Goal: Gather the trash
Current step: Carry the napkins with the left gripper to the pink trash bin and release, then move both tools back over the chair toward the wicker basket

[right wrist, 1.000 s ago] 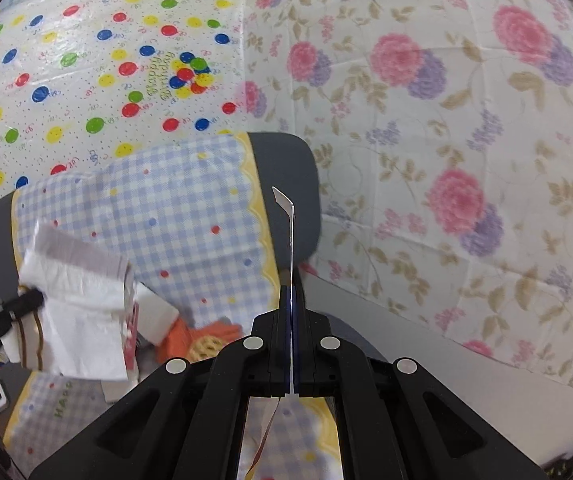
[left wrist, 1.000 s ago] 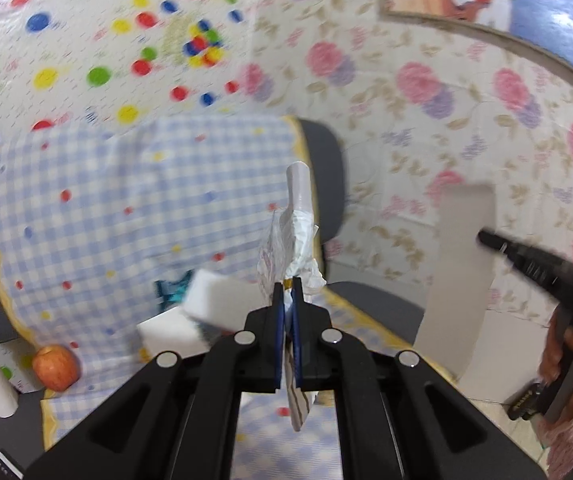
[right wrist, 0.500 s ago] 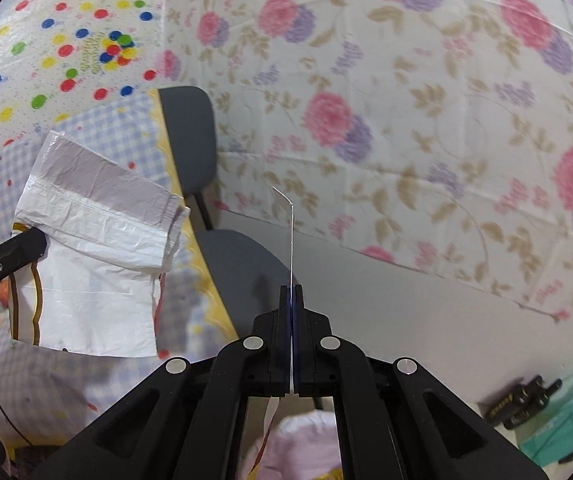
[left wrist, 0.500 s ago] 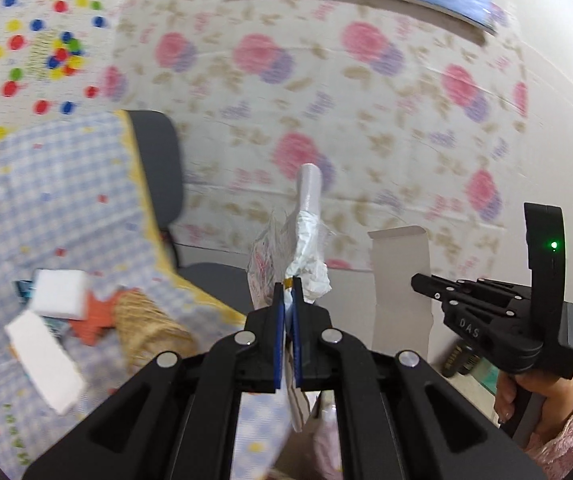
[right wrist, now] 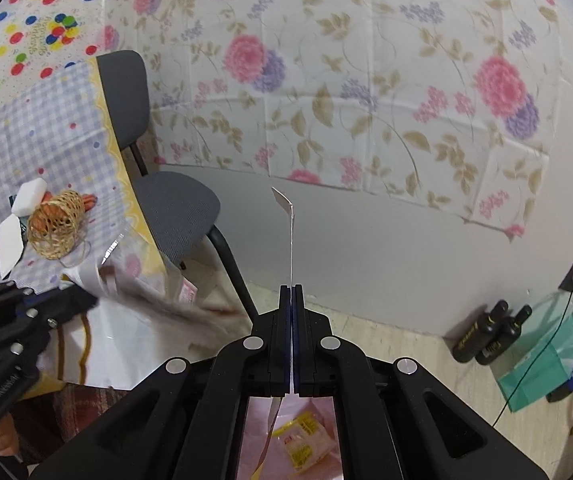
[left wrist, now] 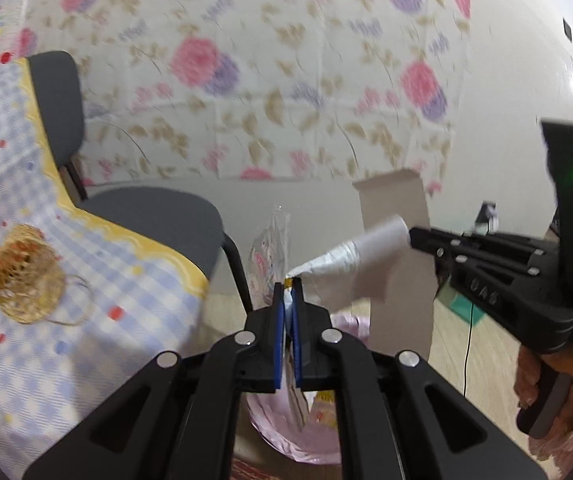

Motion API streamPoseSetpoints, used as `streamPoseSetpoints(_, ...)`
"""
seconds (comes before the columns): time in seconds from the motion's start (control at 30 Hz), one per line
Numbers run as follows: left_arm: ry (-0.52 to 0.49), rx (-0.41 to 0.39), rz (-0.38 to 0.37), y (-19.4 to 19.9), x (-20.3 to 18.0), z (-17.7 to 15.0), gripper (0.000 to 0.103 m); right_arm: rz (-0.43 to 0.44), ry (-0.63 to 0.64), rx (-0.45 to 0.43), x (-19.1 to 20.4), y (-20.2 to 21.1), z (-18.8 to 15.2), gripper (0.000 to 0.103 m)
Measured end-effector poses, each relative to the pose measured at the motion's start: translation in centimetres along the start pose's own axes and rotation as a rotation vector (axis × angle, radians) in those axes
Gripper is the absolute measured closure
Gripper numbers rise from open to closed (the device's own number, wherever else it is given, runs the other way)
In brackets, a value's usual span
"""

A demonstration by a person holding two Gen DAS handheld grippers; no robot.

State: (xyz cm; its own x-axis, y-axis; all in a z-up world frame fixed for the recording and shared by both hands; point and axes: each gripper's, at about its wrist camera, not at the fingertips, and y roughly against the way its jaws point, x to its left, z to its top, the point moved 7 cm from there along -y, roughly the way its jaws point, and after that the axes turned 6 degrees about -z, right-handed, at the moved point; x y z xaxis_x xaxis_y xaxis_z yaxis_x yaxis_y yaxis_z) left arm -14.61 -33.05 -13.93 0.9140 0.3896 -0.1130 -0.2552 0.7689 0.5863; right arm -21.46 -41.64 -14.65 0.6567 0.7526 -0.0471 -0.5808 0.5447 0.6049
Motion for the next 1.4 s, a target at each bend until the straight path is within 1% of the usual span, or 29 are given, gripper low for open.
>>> streamPoseSetpoints(0.13, 0.016, 0.033, -0.007, -1.2, -0.3, -1.0, 0.101, 0.0, -0.018, 0.019, -1.1, -0.3, -0.9, 0.102)
streamPoseSetpoints(0.3, 0.014, 0.013, 0.007, -0.3, -0.1, -0.6, 0.101, 0.022, -0.044, 0.007, -1.5, 0.1, -0.6, 0.102)
streamPoseSetpoints(0.43, 0.033, -0.001, 0.021, 0.3, 0.7, 0.0, 0.102, 0.026, -0.03, 0.001, -1.2, 0.1, -0.3, 0.102)
streamPoseSetpoints(0.57, 0.049, 0.011, 0.012, 0.1, 1.1, -0.1, 0.102, 0.026, -0.016, 0.005, -0.8, -0.3, -0.6, 0.102)
streamPoseSetpoints(0.87, 0.039, 0.123, -0.045, -4.2, 0.0, -1.9, 0.101, 0.021, -0.03, 0.076, -1.9, -3.2, -2.9, 0.102)
streamPoseSetpoints(1.03, 0.036, 0.182, -0.073, -6.4, -0.5, -2.7, 0.101, 0.037, -0.05, 0.125, -2.7, -4.7, -4.3, 0.099)
streamPoseSetpoints(1.07, 0.035, 0.191, -0.074, -6.6, -0.6, -2.9, 0.098, 0.041, -0.054, 0.137, -2.9, -5.0, -4.6, 0.098)
streamPoseSetpoints(1.13, 0.037, 0.21, -0.075, -7.1, -0.6, -3.2, 0.092, 0.047, -0.062, 0.153, -3.1, -5.2, -5.0, 0.085)
streamPoseSetpoints(1.2, 0.039, 0.214, -0.07, -7.3, -0.5, -3.3, 0.077, 0.044, -0.07, 0.157, -3.3, -5.3, -5.1, 0.083)
streamPoseSetpoints(1.27, 0.048, 0.209, -0.068, -7.1, -0.2, -3.1, 0.066, 0.048, -0.083, 0.155, -3.5, -5.3, -5.0, 0.082)
streamPoseSetpoints(1.4, 0.061, 0.187, -0.053, -6.4, 0.5, -2.5, 0.065, 0.049, -0.092, 0.136, -3.6, -5.0, -4.2, 0.082)
